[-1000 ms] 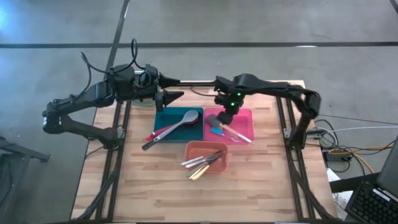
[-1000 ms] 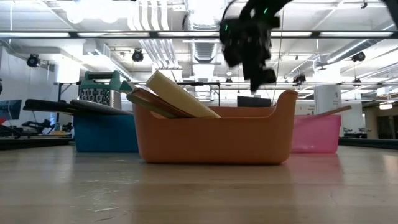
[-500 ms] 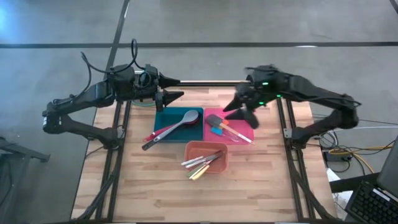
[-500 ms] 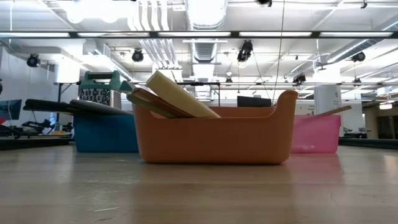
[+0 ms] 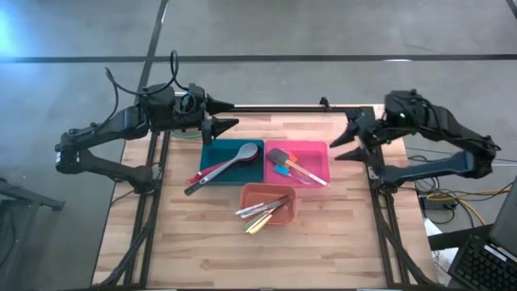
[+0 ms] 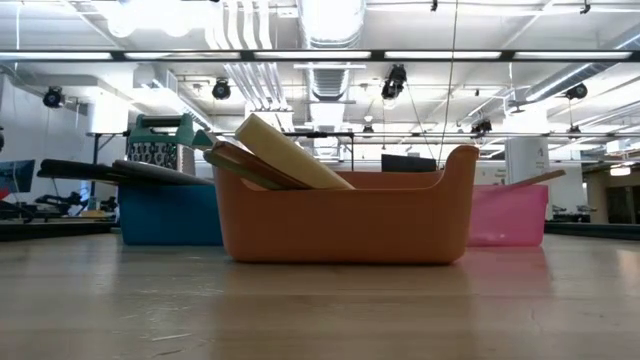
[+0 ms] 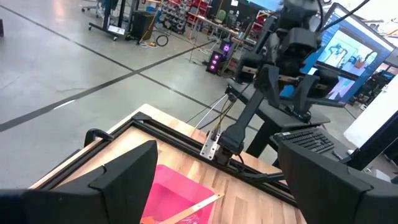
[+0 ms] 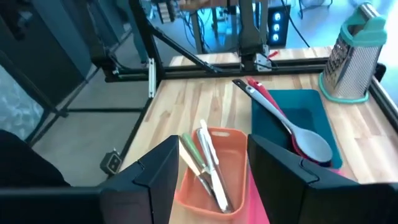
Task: Pick & Place Kitchen Items
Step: Return to Home Position
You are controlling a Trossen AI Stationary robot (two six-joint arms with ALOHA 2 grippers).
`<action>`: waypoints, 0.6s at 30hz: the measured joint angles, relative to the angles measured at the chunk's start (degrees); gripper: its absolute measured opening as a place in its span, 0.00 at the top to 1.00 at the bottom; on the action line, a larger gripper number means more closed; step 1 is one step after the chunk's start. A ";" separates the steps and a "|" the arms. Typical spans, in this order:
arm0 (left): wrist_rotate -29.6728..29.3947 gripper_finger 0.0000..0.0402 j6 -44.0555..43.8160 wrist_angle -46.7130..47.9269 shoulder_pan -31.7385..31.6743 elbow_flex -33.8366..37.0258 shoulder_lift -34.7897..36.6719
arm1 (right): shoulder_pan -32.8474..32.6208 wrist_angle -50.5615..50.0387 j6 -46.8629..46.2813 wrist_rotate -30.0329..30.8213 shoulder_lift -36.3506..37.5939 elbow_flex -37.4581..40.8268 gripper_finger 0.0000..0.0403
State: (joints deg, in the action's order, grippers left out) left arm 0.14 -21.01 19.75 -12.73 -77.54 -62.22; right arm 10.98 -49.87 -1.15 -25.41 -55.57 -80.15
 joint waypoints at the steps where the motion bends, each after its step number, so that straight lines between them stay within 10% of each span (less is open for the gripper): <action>1: 0.00 0.16 0.00 0.00 0.00 0.00 0.00 | 0.00 1.07 -0.93 -0.02 1.81 2.14 0.54; 18: 0.00 0.16 0.02 0.02 0.00 0.00 0.00 | 0.00 28.81 -8.04 0.05 32.90 42.91 0.56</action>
State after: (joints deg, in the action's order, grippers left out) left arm 0.14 -20.99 19.77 -12.73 -77.54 -62.22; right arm 10.98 -21.05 -9.19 -25.36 -22.67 -37.25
